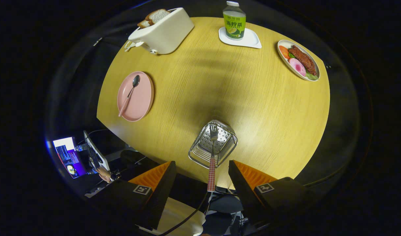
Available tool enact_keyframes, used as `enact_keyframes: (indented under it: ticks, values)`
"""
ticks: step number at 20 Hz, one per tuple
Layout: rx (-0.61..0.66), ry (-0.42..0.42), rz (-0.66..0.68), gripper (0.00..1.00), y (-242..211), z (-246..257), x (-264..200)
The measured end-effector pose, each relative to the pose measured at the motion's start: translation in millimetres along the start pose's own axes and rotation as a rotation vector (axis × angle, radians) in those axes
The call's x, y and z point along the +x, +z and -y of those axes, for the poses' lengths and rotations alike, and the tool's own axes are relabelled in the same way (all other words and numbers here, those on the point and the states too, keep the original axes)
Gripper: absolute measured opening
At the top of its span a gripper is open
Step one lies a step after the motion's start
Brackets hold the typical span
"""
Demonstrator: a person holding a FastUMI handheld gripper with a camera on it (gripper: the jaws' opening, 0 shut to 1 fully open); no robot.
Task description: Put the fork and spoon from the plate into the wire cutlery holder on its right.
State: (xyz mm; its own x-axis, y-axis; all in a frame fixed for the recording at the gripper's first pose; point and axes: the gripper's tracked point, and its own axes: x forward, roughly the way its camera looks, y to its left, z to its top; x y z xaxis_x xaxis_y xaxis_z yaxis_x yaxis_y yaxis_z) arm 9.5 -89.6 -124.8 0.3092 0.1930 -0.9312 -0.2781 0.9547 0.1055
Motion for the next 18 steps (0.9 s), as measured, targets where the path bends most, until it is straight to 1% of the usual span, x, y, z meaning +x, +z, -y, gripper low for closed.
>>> enact_keyframes:
  ticks: [2, 4, 7, 11, 13, 16, 18]
  values:
    - [0.043, 0.015, 0.088, 0.99, 5, -7, -12]
    - [0.093, 0.061, 0.152, 0.99, 4, -20, -23]
    - [0.111, 0.065, 0.284, 0.99, 10, -34, -32]
    - [0.129, 0.086, 0.401, 0.99, 15, -67, -29]
    - [0.128, 0.096, 0.441, 0.99, 20, -87, -23]
    - [0.087, 0.079, 0.506, 1.0, 38, -117, -12]
    - [0.062, 0.097, 0.512, 0.99, 49, -145, -1]
